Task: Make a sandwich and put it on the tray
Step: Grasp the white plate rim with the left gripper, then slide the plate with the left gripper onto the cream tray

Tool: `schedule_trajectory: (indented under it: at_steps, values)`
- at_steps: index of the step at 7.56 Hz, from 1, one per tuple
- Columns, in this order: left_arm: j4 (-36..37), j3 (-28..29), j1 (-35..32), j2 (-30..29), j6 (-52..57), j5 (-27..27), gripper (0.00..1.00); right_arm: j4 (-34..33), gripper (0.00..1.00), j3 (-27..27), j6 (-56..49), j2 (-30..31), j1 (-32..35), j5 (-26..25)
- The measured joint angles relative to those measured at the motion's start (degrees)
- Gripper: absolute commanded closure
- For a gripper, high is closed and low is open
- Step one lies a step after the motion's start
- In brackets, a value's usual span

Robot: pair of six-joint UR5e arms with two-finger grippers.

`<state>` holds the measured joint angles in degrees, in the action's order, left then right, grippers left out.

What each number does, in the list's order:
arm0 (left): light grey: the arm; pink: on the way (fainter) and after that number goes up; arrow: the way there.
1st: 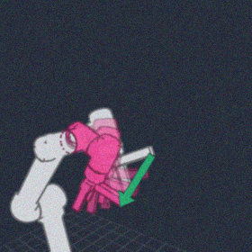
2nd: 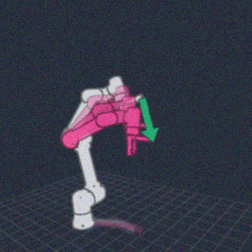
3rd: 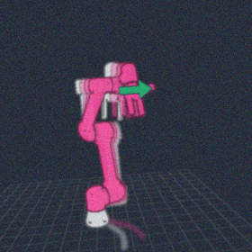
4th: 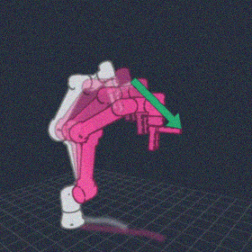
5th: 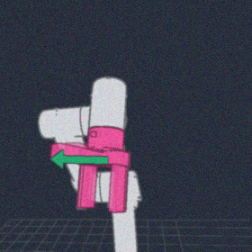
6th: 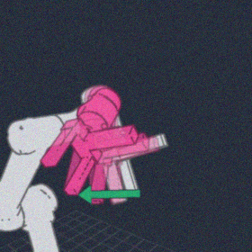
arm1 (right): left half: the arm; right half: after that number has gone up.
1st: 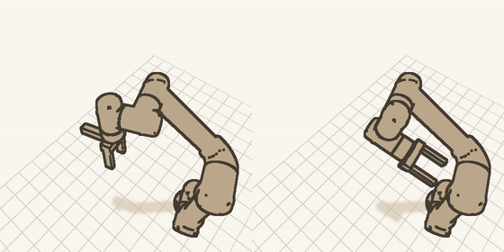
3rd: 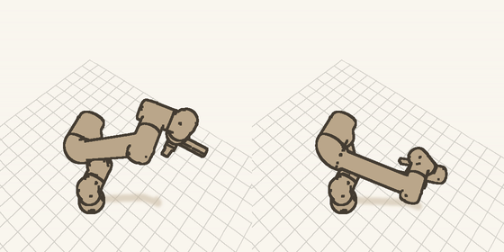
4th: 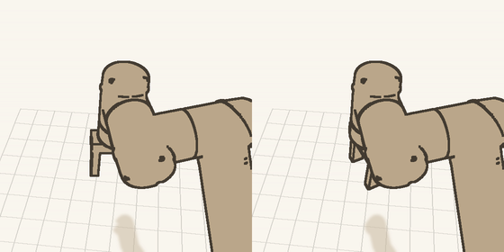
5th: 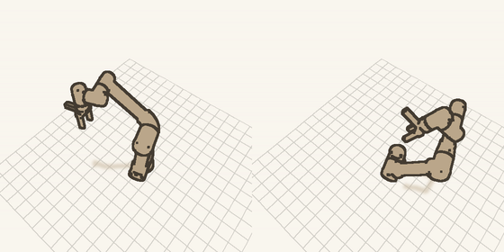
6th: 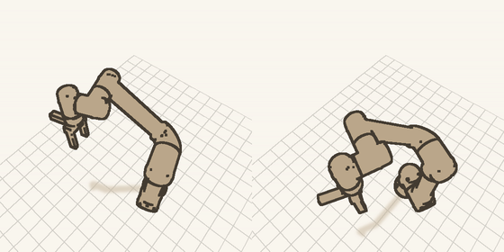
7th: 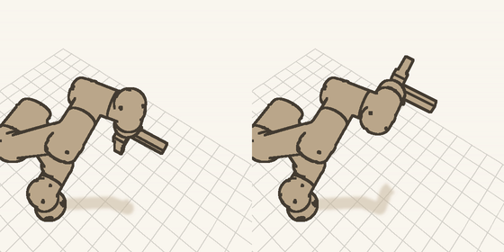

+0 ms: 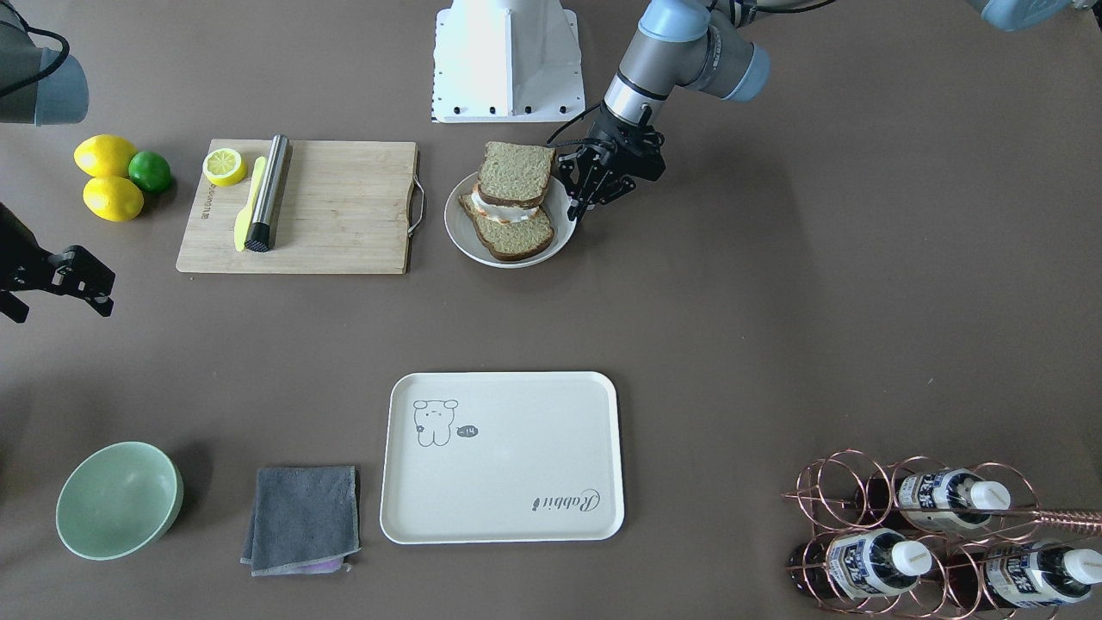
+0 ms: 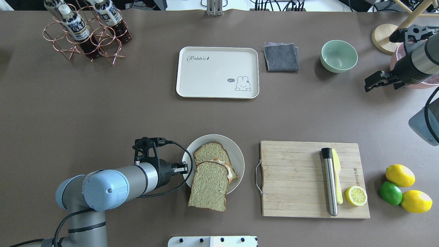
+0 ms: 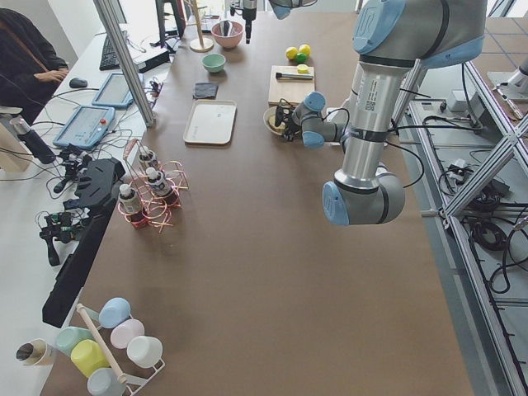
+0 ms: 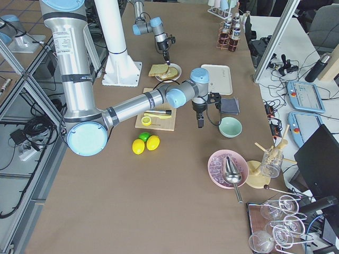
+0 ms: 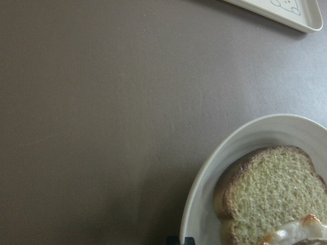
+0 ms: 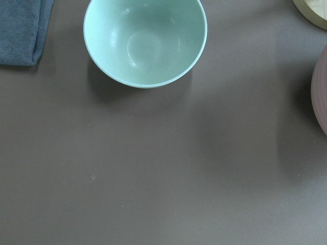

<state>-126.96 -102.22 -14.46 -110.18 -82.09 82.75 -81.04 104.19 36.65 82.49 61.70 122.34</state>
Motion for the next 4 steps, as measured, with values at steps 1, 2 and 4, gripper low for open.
schedule_trajectory:
  at_steps: [1,2,4]
  values:
    - [3.99,-1.27,-0.35,-1.15,0.00,0.13,1.00,0.00,0.00,-0.02,0.01,0.02,0.00,0.00]
    - [7.39,-2.21,-0.59,-2.34,-0.03,0.23,1.00,0.00,0.00,-0.03,0.00,0.08,0.00,0.01]
    - [9.89,-2.97,-1.45,-3.24,-0.09,1.50,1.00,0.00,0.00,-0.08,0.00,0.19,0.00,0.01]
